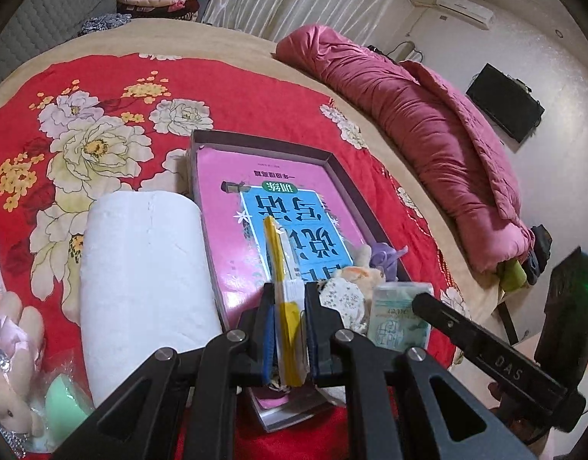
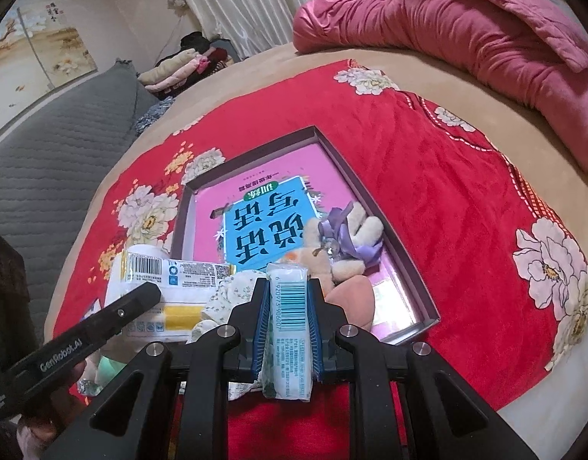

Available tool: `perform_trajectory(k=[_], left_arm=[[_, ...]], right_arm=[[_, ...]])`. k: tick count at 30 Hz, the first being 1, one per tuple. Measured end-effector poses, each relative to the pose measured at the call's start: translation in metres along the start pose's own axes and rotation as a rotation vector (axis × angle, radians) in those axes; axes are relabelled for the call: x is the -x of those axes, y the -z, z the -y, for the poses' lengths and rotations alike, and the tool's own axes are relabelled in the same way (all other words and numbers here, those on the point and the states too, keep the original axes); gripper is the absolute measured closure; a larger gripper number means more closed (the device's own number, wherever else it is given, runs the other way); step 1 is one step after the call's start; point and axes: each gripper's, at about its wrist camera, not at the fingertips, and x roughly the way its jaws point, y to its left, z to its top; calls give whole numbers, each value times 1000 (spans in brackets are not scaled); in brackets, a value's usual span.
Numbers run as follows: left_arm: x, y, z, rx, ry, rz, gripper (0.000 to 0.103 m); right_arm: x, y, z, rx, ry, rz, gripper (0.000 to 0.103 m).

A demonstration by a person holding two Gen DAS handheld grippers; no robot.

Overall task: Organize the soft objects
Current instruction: 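Carry the wipes packet and tissue pack with both tools over the pink tray, then lower the packets into the tray and open both tools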

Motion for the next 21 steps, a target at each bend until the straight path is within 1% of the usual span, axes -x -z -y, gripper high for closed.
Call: perform_trajectory(k=[2,5,13,17,21], left_arm=[[-4,-3,-2,16,-2,-8,89],[-10,-6,-1,12,-13,-21,89],[-20,-9,11,-35,-16,-36,89],[-27,-14,12,-42,7,-61,89],[-33,-20,15,-57,-5,-78,88]], right_arm=[[0,1,0,5,8,-1,83],[-2,1,-2,21,24,-6,83],[-4,4,-4,74,95,-8,83],[-5,4,1,69,119,-1,83],[-8,6,3,75,130,10,81]])
